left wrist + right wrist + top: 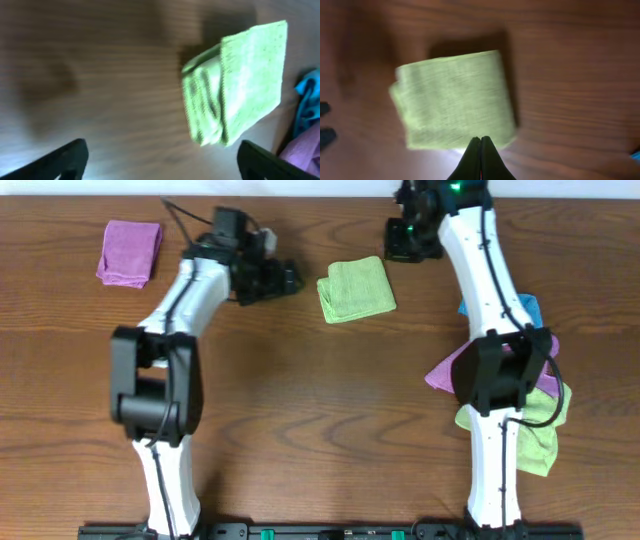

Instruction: Fold the cloth

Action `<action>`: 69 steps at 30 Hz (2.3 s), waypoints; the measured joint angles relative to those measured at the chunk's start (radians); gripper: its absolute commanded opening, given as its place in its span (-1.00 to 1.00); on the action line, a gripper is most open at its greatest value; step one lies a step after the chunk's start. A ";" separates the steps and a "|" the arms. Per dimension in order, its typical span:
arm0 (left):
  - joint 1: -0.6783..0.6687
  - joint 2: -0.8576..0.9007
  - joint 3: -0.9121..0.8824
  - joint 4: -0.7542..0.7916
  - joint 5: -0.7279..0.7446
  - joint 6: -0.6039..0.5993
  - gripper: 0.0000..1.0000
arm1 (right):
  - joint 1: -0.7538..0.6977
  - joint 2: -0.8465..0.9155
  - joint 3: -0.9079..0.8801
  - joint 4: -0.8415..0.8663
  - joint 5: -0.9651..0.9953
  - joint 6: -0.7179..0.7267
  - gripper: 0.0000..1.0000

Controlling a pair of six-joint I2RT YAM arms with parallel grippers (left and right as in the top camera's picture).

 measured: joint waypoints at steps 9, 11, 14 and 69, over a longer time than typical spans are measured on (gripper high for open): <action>-0.104 0.046 -0.001 0.198 0.076 -0.109 0.91 | -0.049 0.001 -0.238 0.245 -0.053 0.008 -0.97; -0.114 0.059 -0.001 0.198 0.082 -0.130 0.91 | -0.040 0.001 -0.264 0.294 -0.060 0.009 -0.97; -0.118 0.092 -0.001 0.198 0.087 -0.152 0.91 | -0.025 0.001 -0.304 0.373 -0.068 0.012 -0.97; 0.671 -0.070 0.281 0.221 0.101 -0.499 -0.88 | -0.097 -0.092 -0.037 0.116 -0.179 -0.008 -0.97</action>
